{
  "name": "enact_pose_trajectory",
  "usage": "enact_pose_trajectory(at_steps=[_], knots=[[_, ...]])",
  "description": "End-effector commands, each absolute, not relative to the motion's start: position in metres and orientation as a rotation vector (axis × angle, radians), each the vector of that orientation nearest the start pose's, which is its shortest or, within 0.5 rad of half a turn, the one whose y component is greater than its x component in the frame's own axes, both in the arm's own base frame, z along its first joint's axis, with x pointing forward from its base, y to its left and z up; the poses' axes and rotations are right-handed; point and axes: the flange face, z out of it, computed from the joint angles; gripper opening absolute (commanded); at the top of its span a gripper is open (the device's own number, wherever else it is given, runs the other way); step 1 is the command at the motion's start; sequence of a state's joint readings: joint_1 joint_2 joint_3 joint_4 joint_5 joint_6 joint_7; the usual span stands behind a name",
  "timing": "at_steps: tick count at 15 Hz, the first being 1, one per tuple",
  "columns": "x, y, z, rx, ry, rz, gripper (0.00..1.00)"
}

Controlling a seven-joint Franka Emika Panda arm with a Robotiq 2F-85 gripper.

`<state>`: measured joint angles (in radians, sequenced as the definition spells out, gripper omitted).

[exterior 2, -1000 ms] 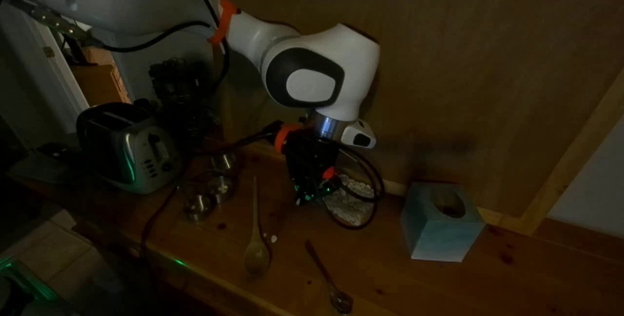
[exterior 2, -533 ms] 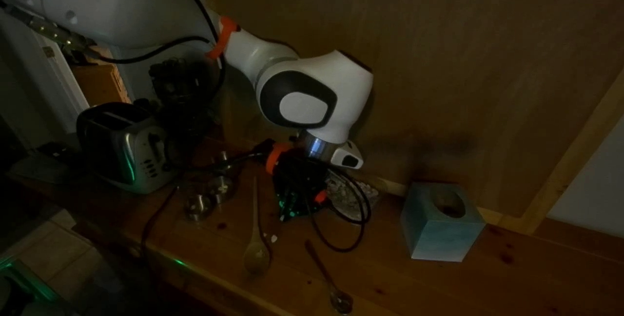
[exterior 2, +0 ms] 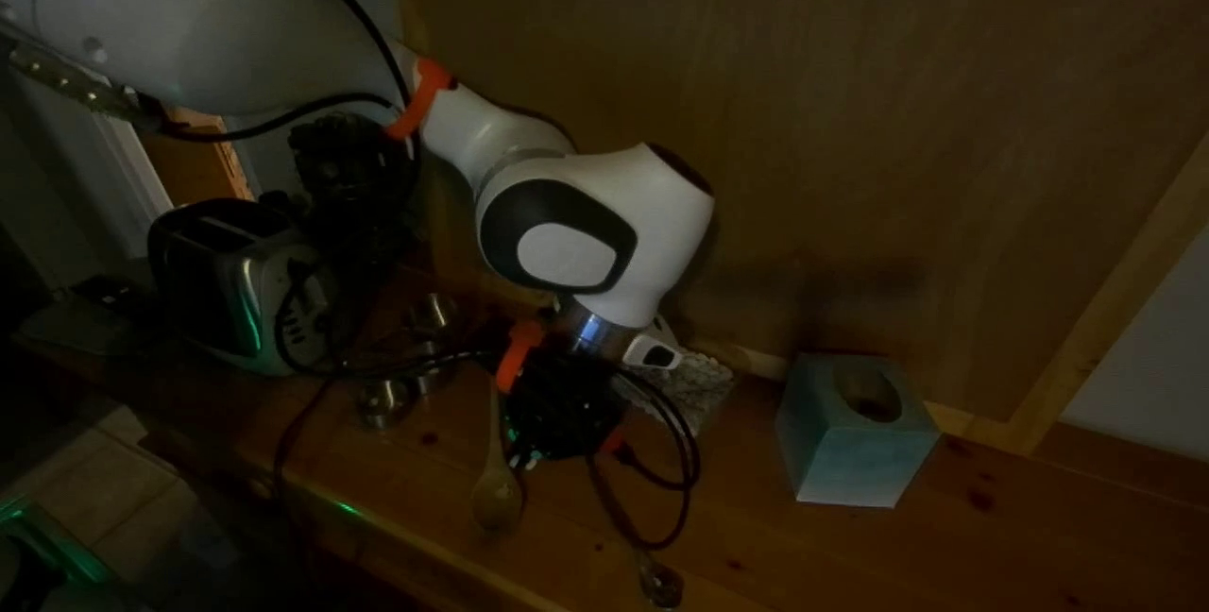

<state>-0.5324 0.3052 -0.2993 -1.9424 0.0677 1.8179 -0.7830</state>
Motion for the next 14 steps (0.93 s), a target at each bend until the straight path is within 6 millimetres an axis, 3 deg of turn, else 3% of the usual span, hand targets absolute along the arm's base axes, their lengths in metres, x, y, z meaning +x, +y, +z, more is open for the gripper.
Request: enact_pose_trajectory(at_steps=[1, 8, 14], knots=[[0.365, -0.399, 0.307, -2.784, 0.036, 0.476, 0.02], [0.355, -0.390, 0.291, -2.754, 0.020, 0.488, 0.02], [0.361, -0.395, 0.287, -2.808, 0.029, 0.421, 0.03]])
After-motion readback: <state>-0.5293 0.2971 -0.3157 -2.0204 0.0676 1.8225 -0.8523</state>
